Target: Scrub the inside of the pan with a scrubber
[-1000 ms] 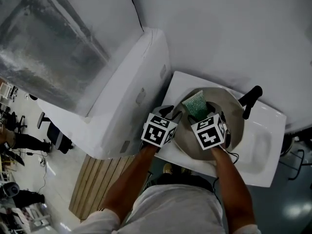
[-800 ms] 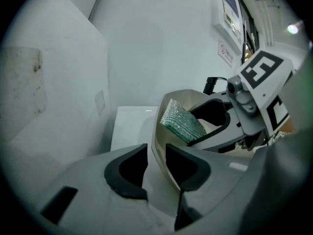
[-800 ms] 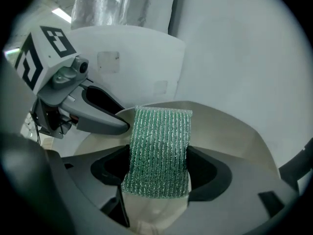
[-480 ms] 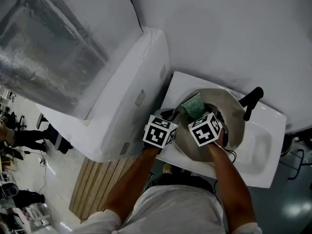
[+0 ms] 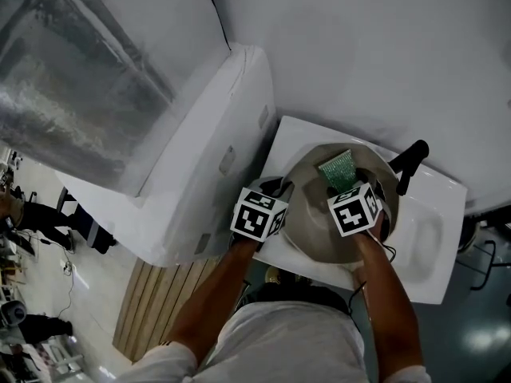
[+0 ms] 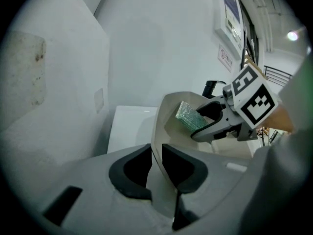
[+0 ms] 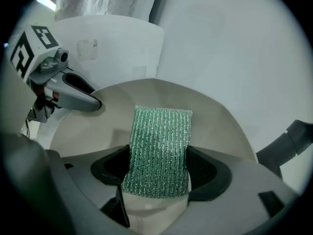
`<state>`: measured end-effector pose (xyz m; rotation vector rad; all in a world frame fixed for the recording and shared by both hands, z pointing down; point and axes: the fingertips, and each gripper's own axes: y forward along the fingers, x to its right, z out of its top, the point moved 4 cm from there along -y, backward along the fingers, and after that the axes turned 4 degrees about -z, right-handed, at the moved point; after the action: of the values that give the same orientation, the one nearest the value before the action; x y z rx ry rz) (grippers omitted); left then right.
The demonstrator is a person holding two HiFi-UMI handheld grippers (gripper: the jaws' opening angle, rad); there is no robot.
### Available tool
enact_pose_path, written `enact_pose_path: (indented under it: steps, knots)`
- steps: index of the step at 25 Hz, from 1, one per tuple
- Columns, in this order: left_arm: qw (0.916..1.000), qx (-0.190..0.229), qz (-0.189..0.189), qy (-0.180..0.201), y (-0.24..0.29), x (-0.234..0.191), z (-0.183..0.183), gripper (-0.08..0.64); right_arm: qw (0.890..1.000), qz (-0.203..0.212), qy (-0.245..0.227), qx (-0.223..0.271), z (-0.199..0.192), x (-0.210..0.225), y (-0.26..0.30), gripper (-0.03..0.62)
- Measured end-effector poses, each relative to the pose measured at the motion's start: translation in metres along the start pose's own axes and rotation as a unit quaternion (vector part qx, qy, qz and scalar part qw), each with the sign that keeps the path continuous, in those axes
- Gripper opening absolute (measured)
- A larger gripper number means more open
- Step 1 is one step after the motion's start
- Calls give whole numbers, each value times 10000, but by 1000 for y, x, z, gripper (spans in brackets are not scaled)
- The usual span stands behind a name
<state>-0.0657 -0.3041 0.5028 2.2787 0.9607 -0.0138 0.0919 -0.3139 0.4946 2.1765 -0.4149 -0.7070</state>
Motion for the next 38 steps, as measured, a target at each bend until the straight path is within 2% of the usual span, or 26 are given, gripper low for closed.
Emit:
enact_pose_path:
  steps: [7,13,16,26,33,38]
  knots:
    - [10000,53,-22,-27,0,0,0,75,9997,159,-21,204,13,-21,-15,353]
    - [10000,66,-37,-12,0,0,1,75,9986,510,-111,91,17,-64,-6,353]
    - [10000,57,-25,-14,0,0,1,75,9985,544,-28,22,15,-70,0,353]
    - [10000,51,-21,-39,1,0,0,75,9981,336,-465,-212,9,-66,15,353]
    - [9999,69,7,-73,0,0,0,72,9986,-77,-287,-431,-14,-26,4,353]
    - [10000,47,10,-66,1,0,0,71,9971,-328,-427,-543,-24,-7,-6,353]
